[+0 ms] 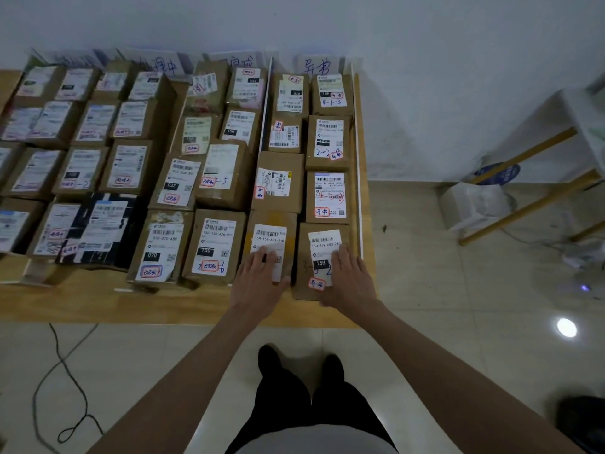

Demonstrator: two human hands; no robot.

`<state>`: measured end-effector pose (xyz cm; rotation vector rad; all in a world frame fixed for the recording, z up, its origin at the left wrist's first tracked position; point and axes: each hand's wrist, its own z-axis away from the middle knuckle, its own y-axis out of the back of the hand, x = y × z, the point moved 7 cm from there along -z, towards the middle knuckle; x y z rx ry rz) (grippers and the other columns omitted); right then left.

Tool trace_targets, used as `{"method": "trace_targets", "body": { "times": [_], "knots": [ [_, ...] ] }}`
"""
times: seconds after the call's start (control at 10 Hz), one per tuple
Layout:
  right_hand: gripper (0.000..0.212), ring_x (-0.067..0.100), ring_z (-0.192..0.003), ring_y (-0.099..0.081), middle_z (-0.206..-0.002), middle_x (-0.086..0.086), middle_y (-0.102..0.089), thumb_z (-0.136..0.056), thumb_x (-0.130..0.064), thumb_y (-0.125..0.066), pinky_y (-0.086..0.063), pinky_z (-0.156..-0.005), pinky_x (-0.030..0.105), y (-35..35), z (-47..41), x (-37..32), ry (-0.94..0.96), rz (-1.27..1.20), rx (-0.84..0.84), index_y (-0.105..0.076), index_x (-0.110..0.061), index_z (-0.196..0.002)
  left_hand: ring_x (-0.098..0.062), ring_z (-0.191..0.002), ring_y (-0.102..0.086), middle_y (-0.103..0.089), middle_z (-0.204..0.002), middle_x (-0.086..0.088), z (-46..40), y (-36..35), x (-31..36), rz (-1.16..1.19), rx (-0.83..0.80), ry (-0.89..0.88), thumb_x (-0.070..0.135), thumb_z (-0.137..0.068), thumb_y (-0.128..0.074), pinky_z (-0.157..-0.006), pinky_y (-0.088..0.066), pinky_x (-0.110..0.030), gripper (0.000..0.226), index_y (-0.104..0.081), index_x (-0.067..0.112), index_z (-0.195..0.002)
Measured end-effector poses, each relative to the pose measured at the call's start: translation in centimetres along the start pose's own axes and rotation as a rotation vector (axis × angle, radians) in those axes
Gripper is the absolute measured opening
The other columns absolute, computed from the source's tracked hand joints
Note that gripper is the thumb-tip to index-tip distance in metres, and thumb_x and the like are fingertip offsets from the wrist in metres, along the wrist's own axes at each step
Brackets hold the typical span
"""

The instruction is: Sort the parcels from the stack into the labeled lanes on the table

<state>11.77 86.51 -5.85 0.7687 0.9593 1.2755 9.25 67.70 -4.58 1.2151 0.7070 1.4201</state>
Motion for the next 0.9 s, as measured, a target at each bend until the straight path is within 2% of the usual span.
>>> {"method": "trace_targets", "body": {
  "times": [0.2,0.3,0.4,0.5,0.7,0.8,0.9],
  "knots": [
    [0.124,0.028,-0.153,0.003,-0.165,0.014,0.003,-0.073,-0.056,-0.078,-0.006,-0.125,0.043,0.6,-0.9,0.4,-0.014,-0.138,0.009,-0.001,-0.004,-0.156,-0.025,-0.150,-0.009,-0.010,-0.163,-0.001,0.1,0.0,-0.5,0.051,-0.015,-0.020,0.050,-0.099,-0.043,-0.121,-0.018,-0.045,0.063,-0.024,0.022,-0.153],
    [0.116,0.027,-0.153,0.004,-0.165,0.012,0.006,-0.081,-0.063,-0.066,-0.007,-0.124,0.042,0.5,-0.4,0.5,-0.045,-0.236,0.068,0.002,-0.006,-0.156,-0.027,-0.152,0.004,0.005,-0.165,-0.001,-0.4,-0.1,-1.3,-0.005,-0.025,-0.015,0.047,-0.101,-0.039,-0.122,-0.010,-0.047,0.066,-0.013,0.023,-0.157],
    [0.107,0.026,-0.153,0.004,-0.165,0.012,0.008,-0.089,-0.060,-0.059,-0.006,-0.124,0.039,-0.1,-0.3,0.7,-0.085,-0.272,0.061,0.005,-0.005,-0.156,-0.028,-0.152,0.007,0.008,-0.165,-0.002,-0.7,-0.5,-1.1,-0.026,-0.076,-0.001,0.046,-0.102,-0.039,-0.121,-0.010,-0.047,0.069,-0.007,0.023,-0.158],
    [0.107,0.025,-0.153,0.008,-0.165,0.012,0.014,-0.090,-0.059,-0.056,-0.005,-0.124,0.038,-0.4,-0.5,0.6,-0.112,-0.247,0.031,0.009,-0.005,-0.156,-0.030,-0.151,0.003,0.005,-0.165,-0.004,-0.8,-0.3,-0.2,-0.036,-0.057,0.009,0.043,-0.102,-0.041,-0.122,-0.013,-0.045,0.068,-0.009,0.020,-0.157],
    [0.105,0.026,-0.153,0.003,-0.165,0.012,0.003,-0.088,-0.058,-0.061,-0.009,-0.125,0.041,0.4,-0.7,0.3,-0.139,-0.226,0.033,0.001,-0.006,-0.156,-0.030,-0.147,-0.012,-0.009,-0.161,-0.008,-1.1,0.6,-0.2,-0.066,-0.060,-0.048,0.045,-0.100,-0.045,-0.119,-0.025,-0.044,0.066,-0.017,0.017,-0.152],
    [0.093,0.026,-0.153,-0.003,-0.165,0.011,-0.004,-0.092,-0.054,-0.058,-0.012,-0.124,0.042,1.9,-1.1,-0.3,-0.142,-0.211,0.084,-0.009,-0.007,-0.156,-0.027,-0.149,-0.009,-0.007,-0.163,-0.005,-1.6,2.0,-0.9,-0.043,-0.070,-0.064,0.047,-0.100,-0.044,-0.120,-0.021,-0.044,0.069,-0.013,0.018,-0.156],
    [0.076,0.026,-0.151,-0.014,-0.163,0.010,-0.016,-0.097,-0.049,-0.053,-0.017,-0.123,0.040,4.2,-1.2,-1.6,-0.131,-0.205,0.195,-0.021,-0.011,-0.154,-0.027,-0.149,-0.014,-0.014,-0.162,-0.005,-2.3,3.9,-1.7,-0.079,-0.014,-0.099,0.048,-0.100,-0.044,-0.122,-0.020,-0.044,0.067,-0.019,0.019,-0.154]
  ]
}}
